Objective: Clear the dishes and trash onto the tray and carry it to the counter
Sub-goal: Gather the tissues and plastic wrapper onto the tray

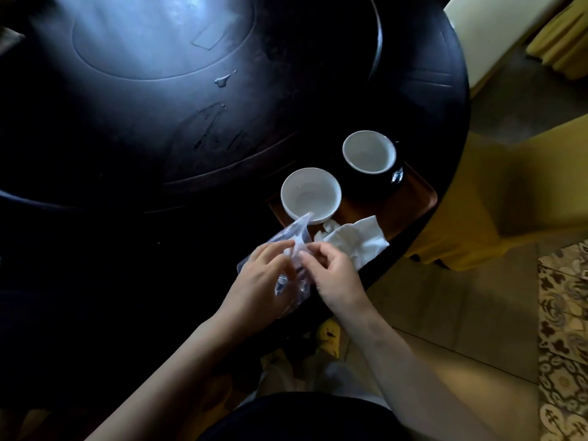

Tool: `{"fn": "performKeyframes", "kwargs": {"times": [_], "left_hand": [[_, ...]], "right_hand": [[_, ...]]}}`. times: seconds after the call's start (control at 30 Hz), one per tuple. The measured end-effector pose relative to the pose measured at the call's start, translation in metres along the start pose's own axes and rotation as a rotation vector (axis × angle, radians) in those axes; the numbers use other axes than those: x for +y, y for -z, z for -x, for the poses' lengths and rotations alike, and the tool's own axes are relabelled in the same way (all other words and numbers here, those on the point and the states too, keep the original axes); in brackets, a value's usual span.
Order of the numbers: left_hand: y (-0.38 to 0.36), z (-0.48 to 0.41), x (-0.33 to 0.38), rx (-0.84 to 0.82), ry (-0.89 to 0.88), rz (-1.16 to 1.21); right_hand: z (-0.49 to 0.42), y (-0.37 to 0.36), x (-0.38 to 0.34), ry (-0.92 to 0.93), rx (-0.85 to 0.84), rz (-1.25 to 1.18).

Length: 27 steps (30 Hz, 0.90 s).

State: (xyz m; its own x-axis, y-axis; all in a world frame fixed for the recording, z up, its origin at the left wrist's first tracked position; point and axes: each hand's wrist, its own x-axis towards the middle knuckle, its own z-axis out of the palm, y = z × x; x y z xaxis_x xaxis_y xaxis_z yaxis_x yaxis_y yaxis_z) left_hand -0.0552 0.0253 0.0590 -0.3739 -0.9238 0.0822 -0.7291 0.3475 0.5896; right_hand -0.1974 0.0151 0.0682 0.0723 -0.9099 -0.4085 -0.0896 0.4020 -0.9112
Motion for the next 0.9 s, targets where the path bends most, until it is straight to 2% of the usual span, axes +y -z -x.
{"fn": "performKeyframes", "kwargs": {"times": [0.1,0.2,0.27,0.37,0.43,0.57,0.63,0.73,0.9], "left_hand": [[-0.001,-0.017,0.014,-0.032,0.117,0.276],[-0.001,-0.038,0.025,-0.069,0.244,0.594],[-0.004,-0.055,0.029,-0.097,0.275,0.676],[-0.013,-0.081,0.044,-0.161,0.276,0.696],[-0.02,-0.099,0.058,-0.163,0.278,0.72],[-0.042,-0.131,0.08,-0.083,0.351,0.749],[-0.053,-0.142,0.089,-0.067,0.376,0.74],[-0.069,-0.156,0.096,-0.026,0.383,0.647],[-0.096,-0.177,0.09,0.019,0.425,0.422]], "right_hand": [[-0.005,0.026,-0.013,0.025,0.073,-0.04],[-0.007,0.056,-0.028,0.009,0.05,-0.122],[-0.009,0.074,-0.034,0.032,0.039,-0.147],[-0.018,0.1,-0.044,0.096,0.071,-0.088],[-0.029,0.117,-0.045,0.158,0.149,0.025],[-0.054,0.15,-0.038,0.334,0.387,0.467],[-0.064,0.169,-0.032,0.309,0.34,0.45],[-0.073,0.192,-0.026,0.191,0.163,0.227],[-0.107,0.207,-0.002,0.124,0.211,0.337]]}}
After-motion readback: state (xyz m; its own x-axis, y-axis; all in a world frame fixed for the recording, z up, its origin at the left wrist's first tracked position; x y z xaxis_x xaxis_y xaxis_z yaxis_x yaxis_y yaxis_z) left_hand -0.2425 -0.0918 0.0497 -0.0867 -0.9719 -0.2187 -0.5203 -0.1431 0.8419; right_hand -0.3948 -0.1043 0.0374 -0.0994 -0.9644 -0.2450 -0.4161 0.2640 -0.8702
